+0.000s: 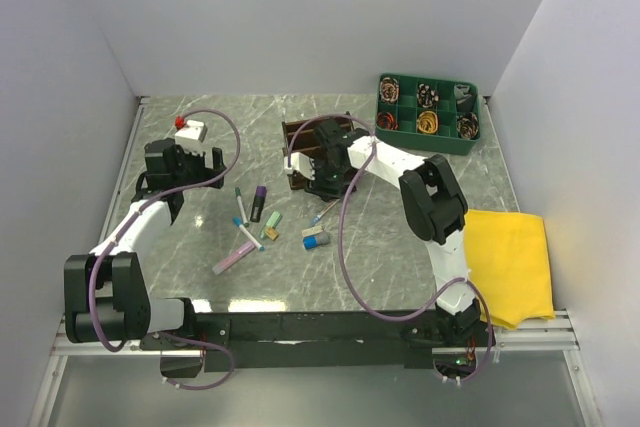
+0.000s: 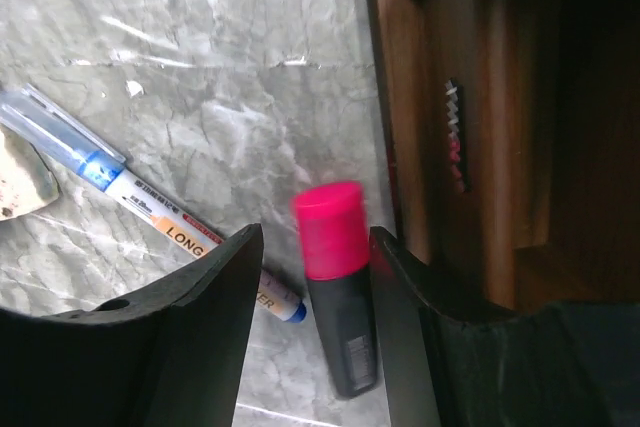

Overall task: Sort the stationery into containers
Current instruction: Pick up the pen from the center of the board.

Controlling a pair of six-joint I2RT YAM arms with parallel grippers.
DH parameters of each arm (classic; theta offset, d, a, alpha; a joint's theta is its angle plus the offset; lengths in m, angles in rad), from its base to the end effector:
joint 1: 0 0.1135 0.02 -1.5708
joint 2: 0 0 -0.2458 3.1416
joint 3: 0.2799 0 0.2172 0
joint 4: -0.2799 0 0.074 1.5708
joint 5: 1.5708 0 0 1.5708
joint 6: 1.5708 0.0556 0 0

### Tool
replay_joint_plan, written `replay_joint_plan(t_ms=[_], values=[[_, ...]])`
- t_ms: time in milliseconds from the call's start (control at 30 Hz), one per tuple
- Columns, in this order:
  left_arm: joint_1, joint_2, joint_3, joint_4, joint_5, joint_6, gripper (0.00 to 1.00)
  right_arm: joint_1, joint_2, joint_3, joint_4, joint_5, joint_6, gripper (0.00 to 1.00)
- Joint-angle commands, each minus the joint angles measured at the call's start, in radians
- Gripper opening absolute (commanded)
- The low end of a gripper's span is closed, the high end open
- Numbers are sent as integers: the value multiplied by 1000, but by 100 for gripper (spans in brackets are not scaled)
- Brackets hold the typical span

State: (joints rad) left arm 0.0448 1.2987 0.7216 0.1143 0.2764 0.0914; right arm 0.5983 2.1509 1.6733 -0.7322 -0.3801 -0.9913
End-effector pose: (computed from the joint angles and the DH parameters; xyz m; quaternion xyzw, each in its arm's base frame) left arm 0.2761 -0.0028 0.2297 0.0921 0.8404 -0.0814 0.5278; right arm 0.3289 0.2491 0.1589 -0.7132 0.6524 0.1478 0.2092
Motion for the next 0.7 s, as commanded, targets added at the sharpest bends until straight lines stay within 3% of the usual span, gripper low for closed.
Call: replay_joint_plan(t_ms=[0, 133, 267, 467, 533, 567, 667], values=[[7, -35, -10, 28, 24, -13, 99, 15, 24, 66, 13, 47, 20, 55], [7, -36, -14, 34, 35, -13, 99, 31, 35, 62, 30, 86, 29, 51], [7, -35, -2, 24, 41, -9, 99, 44, 14, 4, 60, 112, 29, 40], [7, -48, -5, 21, 37, 13, 99, 89, -3, -99, 120, 224, 40, 47], [9, -50, -8, 12, 27, 21, 99, 100, 4, -103, 100, 234, 46, 46], [10, -50, -7, -4, 23, 21, 99, 101, 9, -101, 91, 230, 46, 32], [15, -49, 2, -27, 33, 37, 100, 103, -22, -112, 79, 204, 40, 17]])
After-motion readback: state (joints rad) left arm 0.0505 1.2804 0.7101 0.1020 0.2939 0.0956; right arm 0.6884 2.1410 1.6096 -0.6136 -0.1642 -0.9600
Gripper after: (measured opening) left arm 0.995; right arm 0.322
